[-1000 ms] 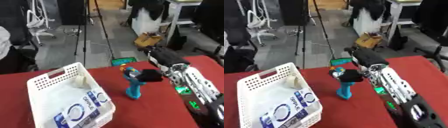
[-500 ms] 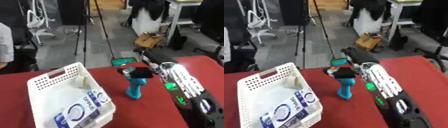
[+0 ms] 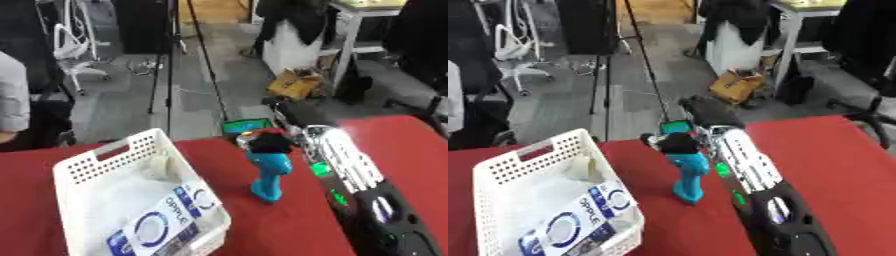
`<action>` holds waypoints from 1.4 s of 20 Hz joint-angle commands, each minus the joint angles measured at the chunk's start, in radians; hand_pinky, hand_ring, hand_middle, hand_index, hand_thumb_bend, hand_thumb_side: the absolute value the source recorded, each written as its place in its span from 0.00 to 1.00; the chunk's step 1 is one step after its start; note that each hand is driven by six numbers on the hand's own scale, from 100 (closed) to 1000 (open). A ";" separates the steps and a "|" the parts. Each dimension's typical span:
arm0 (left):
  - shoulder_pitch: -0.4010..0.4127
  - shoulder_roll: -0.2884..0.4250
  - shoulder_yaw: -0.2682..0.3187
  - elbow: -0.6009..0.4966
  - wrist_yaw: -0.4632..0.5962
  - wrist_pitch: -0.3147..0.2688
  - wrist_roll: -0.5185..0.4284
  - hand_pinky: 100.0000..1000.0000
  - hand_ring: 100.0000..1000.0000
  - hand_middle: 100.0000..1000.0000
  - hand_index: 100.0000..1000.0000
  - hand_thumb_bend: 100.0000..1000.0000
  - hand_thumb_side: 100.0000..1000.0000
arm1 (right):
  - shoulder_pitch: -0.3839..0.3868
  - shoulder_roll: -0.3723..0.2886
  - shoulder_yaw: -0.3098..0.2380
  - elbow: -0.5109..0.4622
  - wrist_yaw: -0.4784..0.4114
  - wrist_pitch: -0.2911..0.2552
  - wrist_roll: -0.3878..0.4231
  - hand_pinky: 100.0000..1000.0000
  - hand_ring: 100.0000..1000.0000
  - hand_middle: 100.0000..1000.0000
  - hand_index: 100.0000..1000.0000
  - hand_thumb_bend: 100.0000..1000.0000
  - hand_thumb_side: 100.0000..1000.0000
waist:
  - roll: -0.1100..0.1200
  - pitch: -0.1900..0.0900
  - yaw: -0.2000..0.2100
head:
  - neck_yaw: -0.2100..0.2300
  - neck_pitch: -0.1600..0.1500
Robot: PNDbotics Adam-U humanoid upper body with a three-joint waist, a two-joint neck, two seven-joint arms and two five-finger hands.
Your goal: Pick up objects on the table and place them in the box.
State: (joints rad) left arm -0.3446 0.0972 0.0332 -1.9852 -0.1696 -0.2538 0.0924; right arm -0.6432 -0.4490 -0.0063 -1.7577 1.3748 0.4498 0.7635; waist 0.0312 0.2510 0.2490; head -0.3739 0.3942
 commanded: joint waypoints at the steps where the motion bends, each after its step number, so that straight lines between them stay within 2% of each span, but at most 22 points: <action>1: -0.018 0.009 -0.003 -0.015 0.002 -0.004 0.001 0.77 0.76 0.78 0.83 0.00 1.00 | -0.022 -0.003 -0.015 -0.008 0.014 0.018 0.041 0.96 0.96 0.95 1.00 0.63 0.78 | -0.017 -0.001 0.000 | -0.004 -0.011; 5: -0.022 0.012 -0.003 -0.015 0.001 -0.003 -0.001 0.77 0.76 0.78 0.83 0.00 1.00 | -0.022 0.009 -0.020 -0.030 0.000 0.006 0.078 0.96 0.96 0.95 1.00 0.61 0.70 | -0.020 0.000 -0.005 | -0.001 -0.006; 9: -0.024 0.016 -0.002 -0.015 -0.001 -0.003 -0.001 0.77 0.76 0.77 0.83 0.00 1.00 | -0.017 0.016 -0.027 -0.046 -0.007 -0.011 0.111 0.97 0.97 0.96 1.00 0.65 0.69 | -0.022 -0.002 -0.010 | 0.003 -0.005; 12: -0.024 0.018 -0.001 -0.015 -0.002 -0.002 -0.002 0.77 0.76 0.77 0.83 0.00 1.00 | -0.013 0.018 -0.031 -0.049 -0.013 -0.028 0.138 0.97 0.97 0.96 1.00 0.64 0.68 | -0.023 -0.005 -0.013 | 0.003 -0.004; 28: -0.025 0.018 -0.001 -0.015 -0.006 0.002 -0.006 0.77 0.76 0.77 0.83 0.00 1.00 | -0.003 0.033 -0.035 0.001 -0.037 -0.051 0.144 0.94 0.95 0.94 1.00 0.59 0.64 | -0.022 -0.008 -0.014 | -0.006 -0.016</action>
State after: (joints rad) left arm -0.3534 0.0978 0.0324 -1.9852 -0.1727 -0.2518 0.0870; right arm -0.6336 -0.4087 -0.0362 -1.7541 1.3439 0.3556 0.8591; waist 0.0221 0.2510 0.2341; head -0.3774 0.3916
